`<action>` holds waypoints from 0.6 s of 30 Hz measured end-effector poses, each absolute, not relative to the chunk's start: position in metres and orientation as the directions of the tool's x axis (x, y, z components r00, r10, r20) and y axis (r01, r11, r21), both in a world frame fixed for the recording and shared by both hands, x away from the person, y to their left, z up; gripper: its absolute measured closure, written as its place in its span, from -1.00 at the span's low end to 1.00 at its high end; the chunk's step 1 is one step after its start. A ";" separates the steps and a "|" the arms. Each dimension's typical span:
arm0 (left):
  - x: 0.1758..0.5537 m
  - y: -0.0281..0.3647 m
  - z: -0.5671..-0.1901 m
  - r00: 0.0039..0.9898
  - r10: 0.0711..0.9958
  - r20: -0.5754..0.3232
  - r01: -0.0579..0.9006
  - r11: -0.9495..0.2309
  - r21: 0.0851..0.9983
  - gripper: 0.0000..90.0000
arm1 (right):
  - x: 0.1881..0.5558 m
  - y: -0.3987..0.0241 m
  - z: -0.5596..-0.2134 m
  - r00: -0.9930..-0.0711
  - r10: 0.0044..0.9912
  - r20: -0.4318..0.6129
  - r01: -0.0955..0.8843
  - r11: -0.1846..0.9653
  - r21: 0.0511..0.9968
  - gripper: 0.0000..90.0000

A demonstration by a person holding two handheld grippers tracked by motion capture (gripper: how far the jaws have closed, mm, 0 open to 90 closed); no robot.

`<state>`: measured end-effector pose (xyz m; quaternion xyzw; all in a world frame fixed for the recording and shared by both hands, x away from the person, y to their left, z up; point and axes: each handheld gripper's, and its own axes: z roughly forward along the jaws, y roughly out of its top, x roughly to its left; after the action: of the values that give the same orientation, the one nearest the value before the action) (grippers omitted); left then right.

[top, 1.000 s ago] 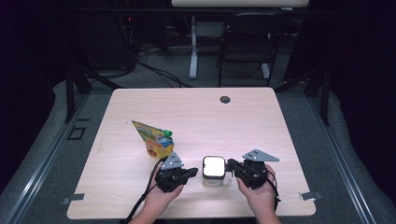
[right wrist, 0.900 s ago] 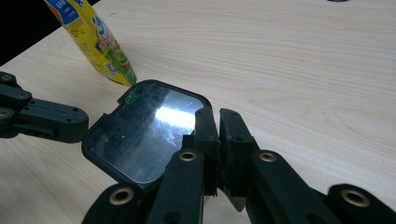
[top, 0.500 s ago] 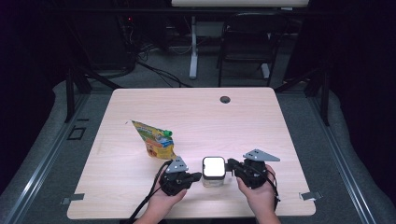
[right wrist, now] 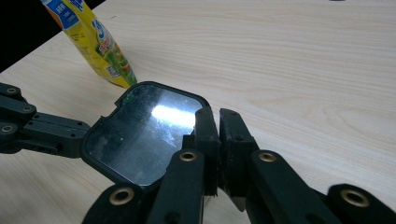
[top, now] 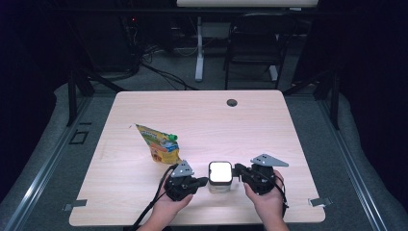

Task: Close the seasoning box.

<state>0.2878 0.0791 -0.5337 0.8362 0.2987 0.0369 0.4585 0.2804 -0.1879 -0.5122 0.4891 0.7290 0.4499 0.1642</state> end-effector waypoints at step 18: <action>0.288 0.074 -0.525 0.828 0.521 -0.207 0.448 -0.393 0.803 1.00 | 0.280 -0.190 -0.513 -0.463 0.861 0.211 0.568 0.106 0.816 0.94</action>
<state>0.2879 0.0739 -0.5246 0.8336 0.2907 0.0391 0.4681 0.2805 -0.1896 -0.5130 0.4923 0.7257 0.4526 0.1617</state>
